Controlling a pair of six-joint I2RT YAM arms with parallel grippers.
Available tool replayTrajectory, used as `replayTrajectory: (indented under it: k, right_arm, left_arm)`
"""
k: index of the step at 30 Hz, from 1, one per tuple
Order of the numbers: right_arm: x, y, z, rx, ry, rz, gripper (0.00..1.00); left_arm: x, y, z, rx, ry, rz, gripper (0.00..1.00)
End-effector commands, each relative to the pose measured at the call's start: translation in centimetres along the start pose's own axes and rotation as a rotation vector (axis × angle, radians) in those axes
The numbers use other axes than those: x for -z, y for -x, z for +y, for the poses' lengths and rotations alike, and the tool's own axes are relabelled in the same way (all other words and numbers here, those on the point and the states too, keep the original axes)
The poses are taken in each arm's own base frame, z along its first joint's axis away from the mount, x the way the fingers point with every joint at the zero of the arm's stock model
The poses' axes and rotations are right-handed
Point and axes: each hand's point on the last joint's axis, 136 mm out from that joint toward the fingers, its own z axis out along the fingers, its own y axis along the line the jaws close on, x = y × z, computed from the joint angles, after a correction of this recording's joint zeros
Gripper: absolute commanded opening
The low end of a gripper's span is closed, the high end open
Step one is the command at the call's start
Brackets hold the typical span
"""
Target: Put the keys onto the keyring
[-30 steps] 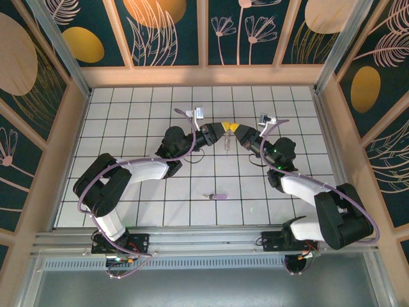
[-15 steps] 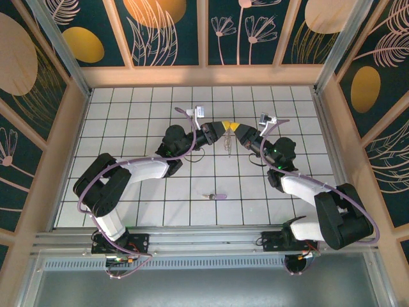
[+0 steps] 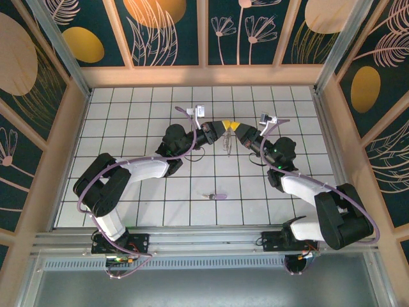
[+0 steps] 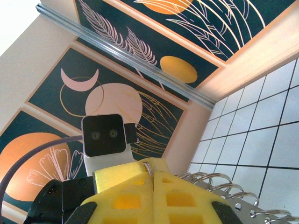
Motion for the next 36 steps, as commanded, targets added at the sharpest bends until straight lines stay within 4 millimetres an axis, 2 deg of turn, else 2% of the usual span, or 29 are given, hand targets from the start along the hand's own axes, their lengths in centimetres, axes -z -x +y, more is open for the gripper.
replayTrajectory:
  k: [1, 4, 8, 14, 17, 18, 25, 30, 36]
  right_arm:
    - [-0.7, 0.5, 2.9, 0.069, 0.073, 0.020, 0.00]
    - [-0.6, 0.7, 2.9, 0.081, 0.064, 0.020, 0.00]
    - [-0.4, 1.0, 2.8, 0.089, 0.053, 0.015, 0.15]
    - [0.4, 1.8, 2.8, 0.100, 0.041, -0.005, 0.38]
    - [1.5, 2.8, 3.0, 0.117, 0.029, -0.036, 0.42]
    - [1.9, 3.0, 3.1, 0.124, 0.021, -0.043, 0.43]
    - [4.4, 4.3, 3.0, 0.213, -0.100, -0.081, 0.46]
    - [5.9, 3.4, 1.2, 0.237, -0.189, -0.072, 0.46]
    - [7.5, 1.7, -1.8, 0.232, -0.259, -0.059, 0.47]
  left_arm:
    - [-0.7, -1.5, -1.3, -0.044, -0.052, 0.070, 0.00]
    - [-0.5, -1.7, -0.6, -0.058, -0.021, 0.071, 0.00]
    - [0.0, -2.2, 1.1, -0.102, 0.052, 0.077, 0.00]
    - [0.5, -2.6, 2.1, -0.114, 0.098, 0.084, 0.00]
    - [0.4, -2.9, 2.2, -0.133, 0.098, 0.106, 0.00]
    - [0.6, -2.3, 0.9, -0.154, 0.069, 0.092, 0.00]
    - [1.0, -2.4, -0.6, -0.216, 0.001, 0.093, 0.00]
    - [1.6, -2.8, -2.7, -0.283, -0.125, 0.093, 0.00]
    - [1.6, -3.9, -4.1, -0.343, -0.223, 0.147, 0.00]
